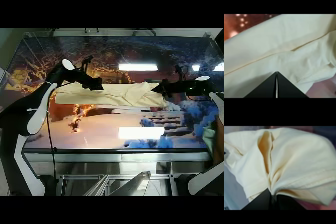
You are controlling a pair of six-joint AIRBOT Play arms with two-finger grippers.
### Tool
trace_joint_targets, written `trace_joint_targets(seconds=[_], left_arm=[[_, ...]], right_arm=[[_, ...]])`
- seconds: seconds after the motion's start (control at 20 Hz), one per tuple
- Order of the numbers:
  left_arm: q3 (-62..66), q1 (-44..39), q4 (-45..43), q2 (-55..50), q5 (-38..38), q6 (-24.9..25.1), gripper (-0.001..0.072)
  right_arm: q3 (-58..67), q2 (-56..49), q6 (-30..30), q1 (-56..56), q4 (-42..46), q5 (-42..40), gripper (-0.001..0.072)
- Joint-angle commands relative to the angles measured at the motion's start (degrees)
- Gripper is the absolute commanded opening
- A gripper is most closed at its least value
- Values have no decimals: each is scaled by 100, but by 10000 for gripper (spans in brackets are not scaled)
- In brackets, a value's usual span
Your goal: Fold the shirts.
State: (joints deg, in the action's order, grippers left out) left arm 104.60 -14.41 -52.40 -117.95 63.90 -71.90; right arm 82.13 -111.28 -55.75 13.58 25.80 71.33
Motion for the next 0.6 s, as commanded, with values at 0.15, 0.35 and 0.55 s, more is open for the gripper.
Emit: trace_joint_targets(seconds=[0.15,0.35,0.55], left_arm=[[-2,-745,-601,-175,-424,-199,15],[-2,-914,-389,-422,-387,-297,15],[852,-997,955,-404,-232,105,14]], right_arm=[[157,286,-133,647,-59,1093,24],[160,549,-173,1078,-55,1515,24],[164,754,-308,1425,-55,1672,24]])
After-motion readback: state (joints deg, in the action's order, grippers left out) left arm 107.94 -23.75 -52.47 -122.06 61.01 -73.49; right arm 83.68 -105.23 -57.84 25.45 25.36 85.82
